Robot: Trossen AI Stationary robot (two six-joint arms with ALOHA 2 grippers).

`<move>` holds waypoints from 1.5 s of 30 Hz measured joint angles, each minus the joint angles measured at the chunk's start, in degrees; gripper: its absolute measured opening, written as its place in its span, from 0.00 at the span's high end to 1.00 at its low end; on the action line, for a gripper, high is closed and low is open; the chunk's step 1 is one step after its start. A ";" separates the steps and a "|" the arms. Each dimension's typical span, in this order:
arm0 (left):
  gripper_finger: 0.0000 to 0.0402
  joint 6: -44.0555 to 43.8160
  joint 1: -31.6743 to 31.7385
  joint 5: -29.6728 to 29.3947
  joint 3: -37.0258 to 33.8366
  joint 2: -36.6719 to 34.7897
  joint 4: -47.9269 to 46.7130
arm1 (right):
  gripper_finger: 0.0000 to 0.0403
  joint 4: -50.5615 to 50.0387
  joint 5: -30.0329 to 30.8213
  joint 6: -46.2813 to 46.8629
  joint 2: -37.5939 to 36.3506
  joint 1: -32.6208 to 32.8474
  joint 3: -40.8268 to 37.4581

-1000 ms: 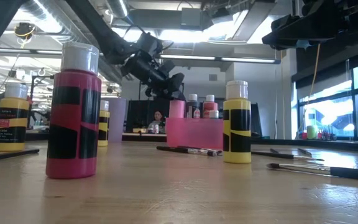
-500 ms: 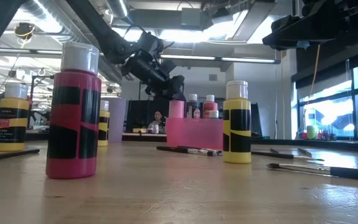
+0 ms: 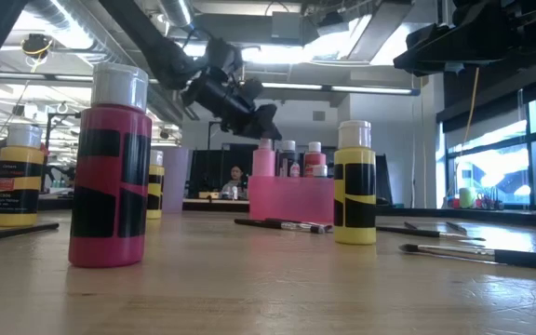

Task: Pick & Place Paint Supplies
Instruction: Put the black paint brush into the purple cup

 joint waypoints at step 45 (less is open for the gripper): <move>0.37 -4.97 -31.45 -14.83 0.00 -22.11 -41.49 | 0.51 -8.28 6.58 9.53 -0.02 -0.71 3.80</move>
